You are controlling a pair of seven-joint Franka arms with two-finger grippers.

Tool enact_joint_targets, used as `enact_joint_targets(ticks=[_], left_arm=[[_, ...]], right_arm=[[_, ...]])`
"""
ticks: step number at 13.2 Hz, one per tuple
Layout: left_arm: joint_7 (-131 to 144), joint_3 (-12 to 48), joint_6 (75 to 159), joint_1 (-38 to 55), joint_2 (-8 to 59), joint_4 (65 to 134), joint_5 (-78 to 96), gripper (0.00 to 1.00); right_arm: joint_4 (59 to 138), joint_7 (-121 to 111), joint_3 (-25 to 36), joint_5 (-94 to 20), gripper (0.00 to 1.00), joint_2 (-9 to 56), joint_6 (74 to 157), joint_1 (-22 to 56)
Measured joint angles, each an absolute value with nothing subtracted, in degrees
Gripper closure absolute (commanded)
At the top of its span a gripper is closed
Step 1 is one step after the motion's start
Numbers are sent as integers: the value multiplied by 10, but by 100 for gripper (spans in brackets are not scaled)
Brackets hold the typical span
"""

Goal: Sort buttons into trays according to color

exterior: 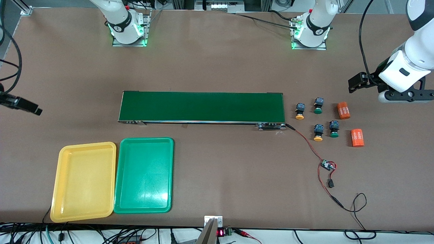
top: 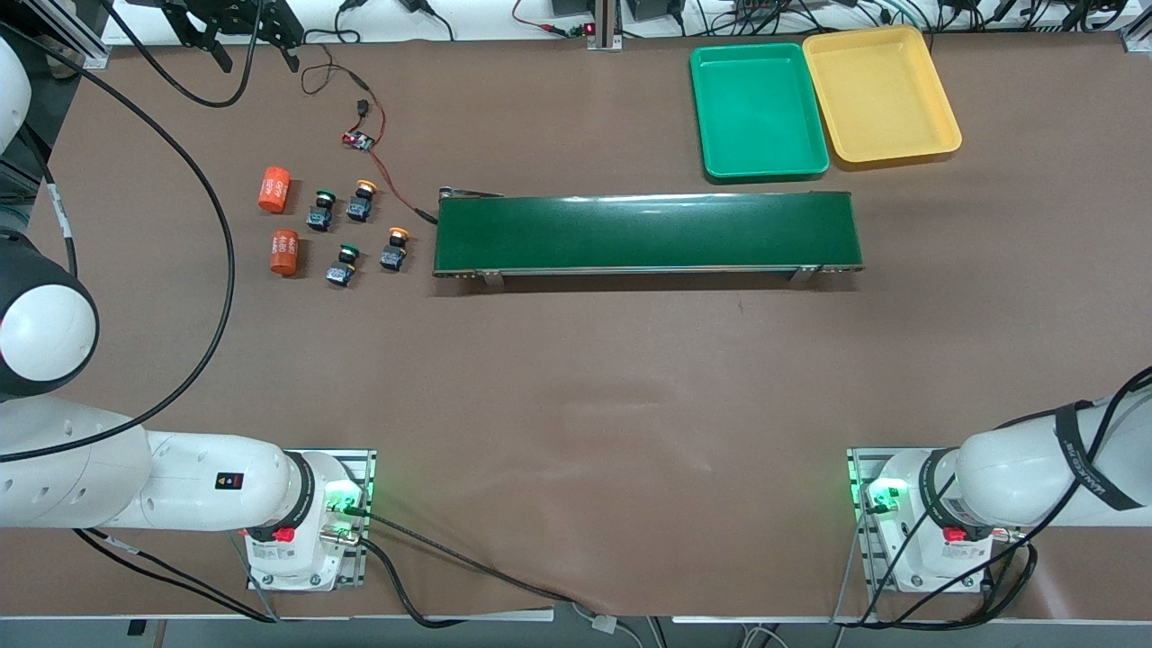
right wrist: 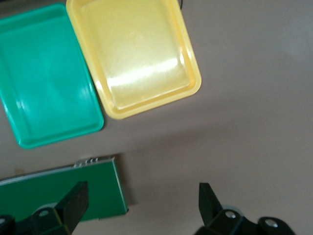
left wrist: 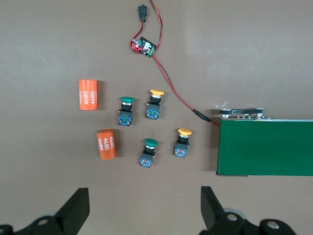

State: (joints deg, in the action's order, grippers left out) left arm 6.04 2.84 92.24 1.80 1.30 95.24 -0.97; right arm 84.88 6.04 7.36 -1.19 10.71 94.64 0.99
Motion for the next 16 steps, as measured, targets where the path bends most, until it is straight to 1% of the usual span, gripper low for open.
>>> enact_joint_targets(ticks=[3,7,16], left_arm=[[60,28,922,18,13,952,-10,0],[60,29,922,19,13,952,-10,0],[60,35,922,27,23,952,-10,0]], right_arm=[[849,60,69,-12,0,92,920,46],[849,65,67,-12,0,87,917,101],[850,65,71,-12,0,87,916,101]])
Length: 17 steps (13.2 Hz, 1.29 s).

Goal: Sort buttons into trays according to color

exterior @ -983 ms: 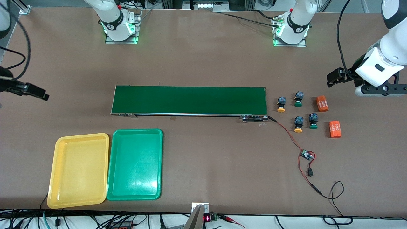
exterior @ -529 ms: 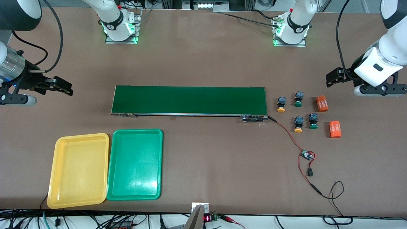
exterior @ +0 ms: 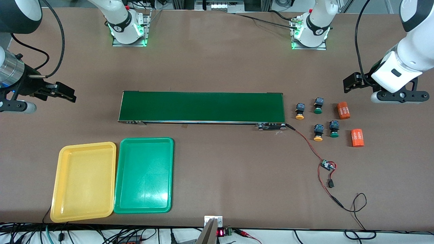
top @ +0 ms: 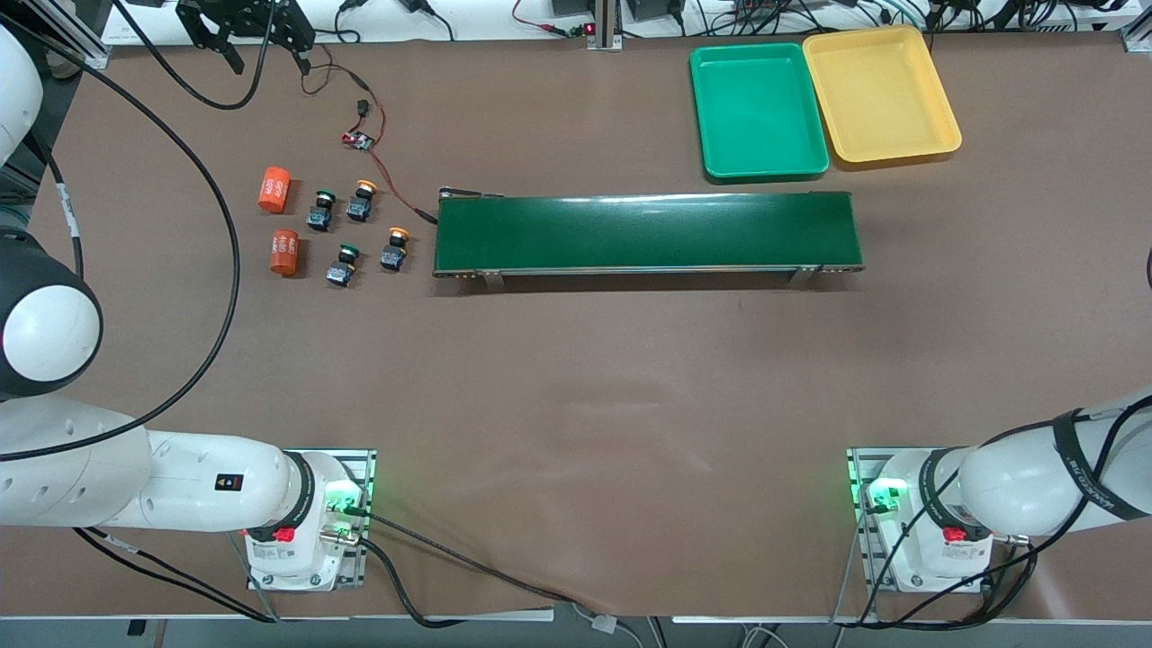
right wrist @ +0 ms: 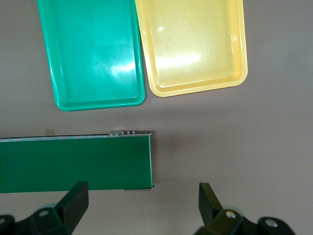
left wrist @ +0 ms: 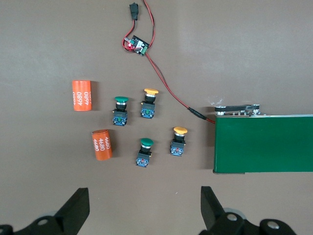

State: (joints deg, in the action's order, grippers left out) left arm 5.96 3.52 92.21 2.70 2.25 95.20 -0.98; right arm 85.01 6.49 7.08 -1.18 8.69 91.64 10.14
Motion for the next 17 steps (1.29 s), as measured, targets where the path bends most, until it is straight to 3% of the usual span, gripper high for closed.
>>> enact_joint_targets(ticks=[9,17], left_arm=[[60,31,933,21,156,952,-87,0],[-26,25,1115,-65,286,951,-177,0]], right_arm=[[851,65,71,-12,0,88,929,102],[851,65,70,-12,0,93,942,102]])
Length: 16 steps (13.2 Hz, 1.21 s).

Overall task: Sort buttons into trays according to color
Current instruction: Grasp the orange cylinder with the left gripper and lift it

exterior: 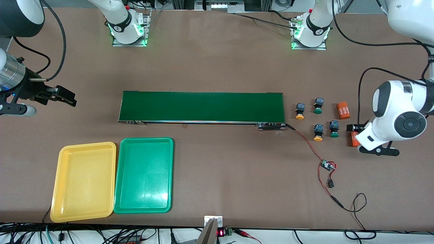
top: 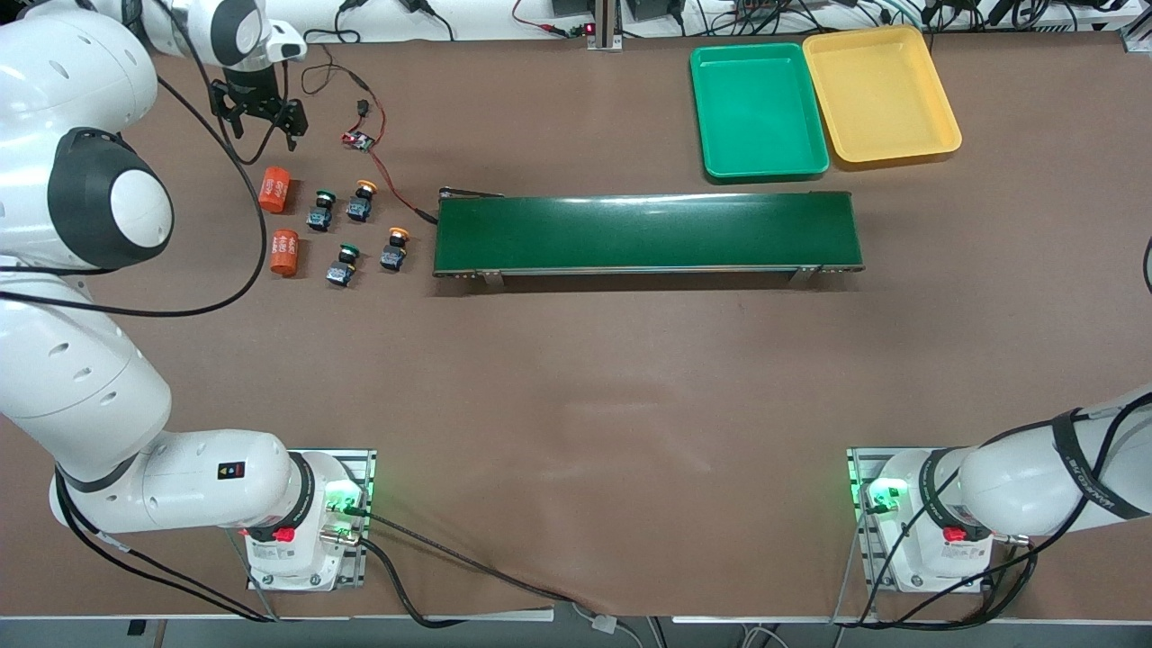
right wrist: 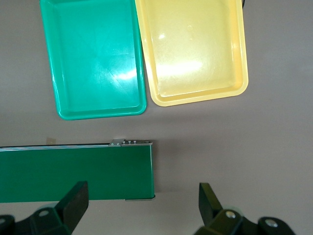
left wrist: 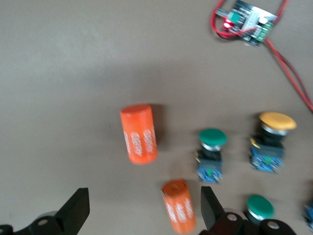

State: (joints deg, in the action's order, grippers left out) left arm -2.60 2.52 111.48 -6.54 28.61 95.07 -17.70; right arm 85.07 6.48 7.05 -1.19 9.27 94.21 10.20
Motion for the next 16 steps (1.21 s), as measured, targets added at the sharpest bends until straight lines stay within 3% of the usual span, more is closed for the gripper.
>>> enact_joint_targets(ticks=[3,8,16], left_arm=[[-40,25,1196,-97,329,950,-177,0],[-39,25,1211,-106,363,951,-177,2],[-36,25,1233,-121,398,951,-177,55]], right_arm=[[851,65,70,-12,0,93,942,102],[851,65,70,-12,0,93,942,102],[855,65,70,-12,0,97,941,102]])
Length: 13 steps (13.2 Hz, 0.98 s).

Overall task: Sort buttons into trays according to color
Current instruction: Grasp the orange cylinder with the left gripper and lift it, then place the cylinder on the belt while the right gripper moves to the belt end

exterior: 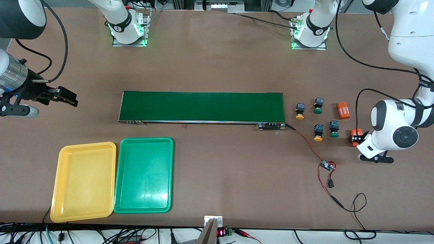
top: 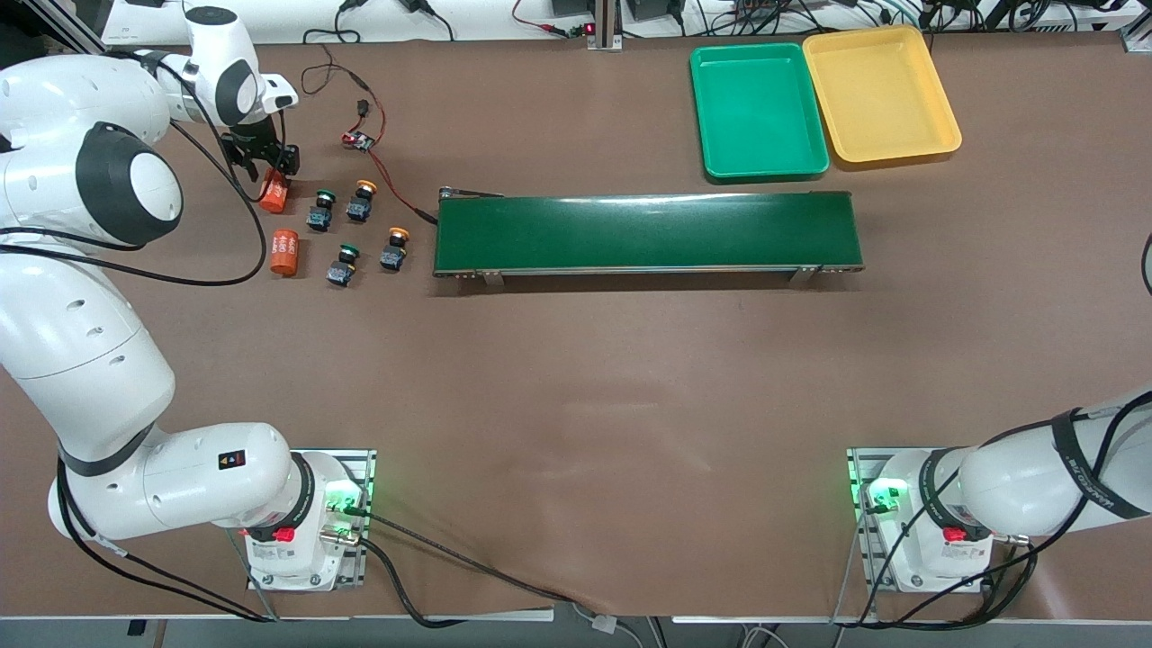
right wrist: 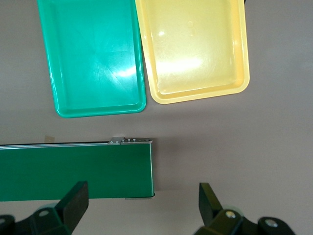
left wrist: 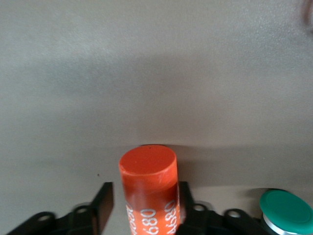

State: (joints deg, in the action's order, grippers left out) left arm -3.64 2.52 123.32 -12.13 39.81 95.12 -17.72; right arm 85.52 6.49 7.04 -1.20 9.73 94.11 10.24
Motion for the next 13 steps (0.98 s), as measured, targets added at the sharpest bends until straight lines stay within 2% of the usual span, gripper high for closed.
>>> enact_joint_targets(ticks=[2,3,13], left_arm=[[-28,26,1233,-121,398,950,-177,64],[-20,26,1233,-121,398,950,-177,65],[-2,27,1232,-121,398,949,-177,65]], right_arm=[[855,65,70,-12,0,103,942,103],[855,65,70,-12,0,106,942,106],[855,65,70,-12,0,117,944,130]])
